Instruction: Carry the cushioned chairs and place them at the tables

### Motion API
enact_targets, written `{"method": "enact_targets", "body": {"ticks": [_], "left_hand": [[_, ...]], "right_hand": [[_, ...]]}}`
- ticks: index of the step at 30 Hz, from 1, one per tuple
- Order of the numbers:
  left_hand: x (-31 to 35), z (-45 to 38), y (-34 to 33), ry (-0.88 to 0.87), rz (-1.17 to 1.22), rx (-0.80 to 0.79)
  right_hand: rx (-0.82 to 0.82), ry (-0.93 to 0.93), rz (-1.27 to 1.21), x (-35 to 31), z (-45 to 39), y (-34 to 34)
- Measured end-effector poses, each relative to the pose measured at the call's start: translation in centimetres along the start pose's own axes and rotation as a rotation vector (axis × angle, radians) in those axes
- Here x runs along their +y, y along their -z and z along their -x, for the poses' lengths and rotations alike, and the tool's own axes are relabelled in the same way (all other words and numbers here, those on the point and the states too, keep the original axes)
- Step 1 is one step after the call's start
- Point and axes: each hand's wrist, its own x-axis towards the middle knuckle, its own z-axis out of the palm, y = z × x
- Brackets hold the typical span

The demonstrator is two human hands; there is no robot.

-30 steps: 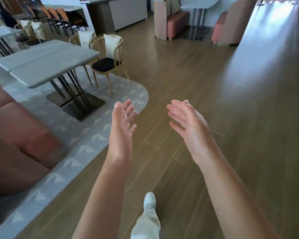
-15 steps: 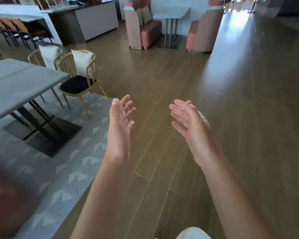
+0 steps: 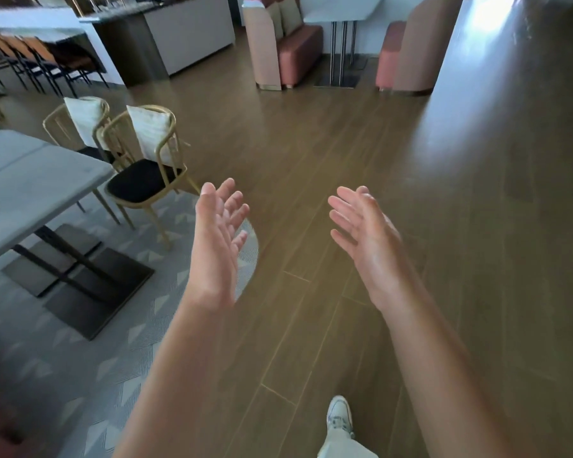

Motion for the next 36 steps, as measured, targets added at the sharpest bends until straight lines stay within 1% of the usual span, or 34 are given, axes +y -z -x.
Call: {"method": "enact_targets", "body": {"ticks": [6,12,18,20,27,31,36], "left_hand": [[0.8,-10.8,-2.3,-0.039,-0.002,0.073],[0.3,-20.2,-2.7,-0.029,0.014,0.14],[-1.7,-31.6,-2.8,-0.023,0.01,0.13],[-2.1,-36.7,-2.5,-0.038,0.01,0.121],[-0.4,-52.8,-2.9,-0.044,0.004,0.07],[0.4,-59.4,-3.3,-0.047,-0.002,0.046],[-0.9,-67.5,-3.0,-0.005,0.016,0.067]], "right_hand": [[-0.048,0.007,-0.034,-3.9,-12.8,-1.4],[-0.081,-0.023,-0.033,-4.4,-22.6,-2.8],[-0.069,-0.039,-0.021,-3.4,-34.0,-5.0],[-0.067,-0.03,-0.002,-3.4,-38.6,-6.6],[-0.057,-0.015,0.037,-5.1,-52.5,-12.5],[-0.056,-0.013,0.023,-5.5,-58.3,-14.6],[-0.043,-0.034,0.033,-5.1,-67.0,-16.2]]}}
